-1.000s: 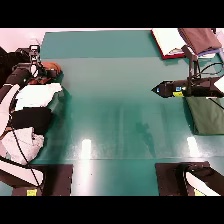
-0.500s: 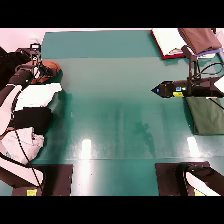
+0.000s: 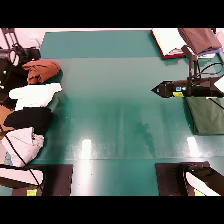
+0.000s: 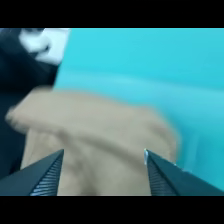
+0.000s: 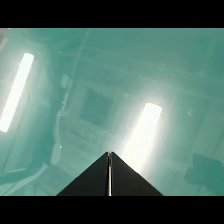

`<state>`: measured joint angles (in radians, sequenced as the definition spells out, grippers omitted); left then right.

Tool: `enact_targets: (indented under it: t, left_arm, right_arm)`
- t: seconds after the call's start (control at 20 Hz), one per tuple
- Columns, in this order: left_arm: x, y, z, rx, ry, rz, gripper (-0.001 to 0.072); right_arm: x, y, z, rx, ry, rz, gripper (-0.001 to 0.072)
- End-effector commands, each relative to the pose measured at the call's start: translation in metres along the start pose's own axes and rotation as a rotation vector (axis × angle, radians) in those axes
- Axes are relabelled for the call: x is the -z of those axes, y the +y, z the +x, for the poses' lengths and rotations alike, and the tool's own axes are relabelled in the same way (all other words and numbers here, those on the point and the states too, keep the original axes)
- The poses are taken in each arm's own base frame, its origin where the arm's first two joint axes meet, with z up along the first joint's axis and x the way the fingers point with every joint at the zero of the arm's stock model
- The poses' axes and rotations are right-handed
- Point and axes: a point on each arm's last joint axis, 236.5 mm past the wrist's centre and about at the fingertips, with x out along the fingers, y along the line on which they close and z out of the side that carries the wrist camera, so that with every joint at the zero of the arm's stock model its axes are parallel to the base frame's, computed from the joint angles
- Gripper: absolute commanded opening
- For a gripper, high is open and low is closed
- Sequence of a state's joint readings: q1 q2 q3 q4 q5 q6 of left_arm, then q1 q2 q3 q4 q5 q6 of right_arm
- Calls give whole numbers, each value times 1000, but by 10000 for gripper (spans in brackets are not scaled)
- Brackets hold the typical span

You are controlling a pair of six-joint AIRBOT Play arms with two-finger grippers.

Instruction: Fold the shirts.

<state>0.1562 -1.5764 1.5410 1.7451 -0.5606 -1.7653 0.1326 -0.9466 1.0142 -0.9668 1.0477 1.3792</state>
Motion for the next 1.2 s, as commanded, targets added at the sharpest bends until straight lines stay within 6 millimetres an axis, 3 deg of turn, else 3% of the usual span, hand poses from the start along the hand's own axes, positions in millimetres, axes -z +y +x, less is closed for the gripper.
enact_targets:
  t: [0.0,0.05,0.15,0.3,0.4,0.45,0.5,0.55,0.65,0.7,0.8,0.85,0.95,1.05,1.15]
  left_arm:
    - [67,32,19,-22,224,-170,611]
    - [87,27,30,7,272,-197,611]
    - [110,12,48,61,307,-198,611]
    - [115,-18,64,160,287,-248,610]
    - [108,-23,65,182,264,-281,607]
    - [103,-24,65,188,257,-288,420]
    - [97,-26,62,194,256,-285,110]
    - [88,-28,58,203,252,-279,26]
    - [48,-32,36,235,198,-245,24]
    - [17,-34,17,255,133,-225,24]
    - [-58,-43,-46,308,-47,-168,23]
    - [-92,-50,-90,337,-141,-119,23]
    - [-135,-75,-182,399,-287,-20,23]
    - [-145,-115,-263,496,-356,63,23]
    - [-129,-162,-322,626,-353,139,23]
  right_arm:
    - [0,0,0,0,-1,-1,21]
    - [0,0,0,0,-1,-1,21]
    - [0,0,0,0,-1,-1,21]
    - [0,0,0,0,-1,-1,21]
    - [0,0,0,0,-2,-1,21]
    - [-1,0,0,0,-5,-1,21]
    - [-3,0,0,0,-11,-1,21]
    - [-5,1,-1,-4,-20,2,21]
    - [-14,4,-7,-2,-63,-7,21]
    - [-23,8,-15,-2,-97,-22,21]
    - [-51,19,-40,-2,-170,-54,21]
    - [-66,24,-56,0,-205,-71,21]
    - [-95,33,-88,7,-262,-105,21]
    - [-119,35,-118,28,-318,-129,21]
    - [-141,33,-145,60,-395,-138,21]
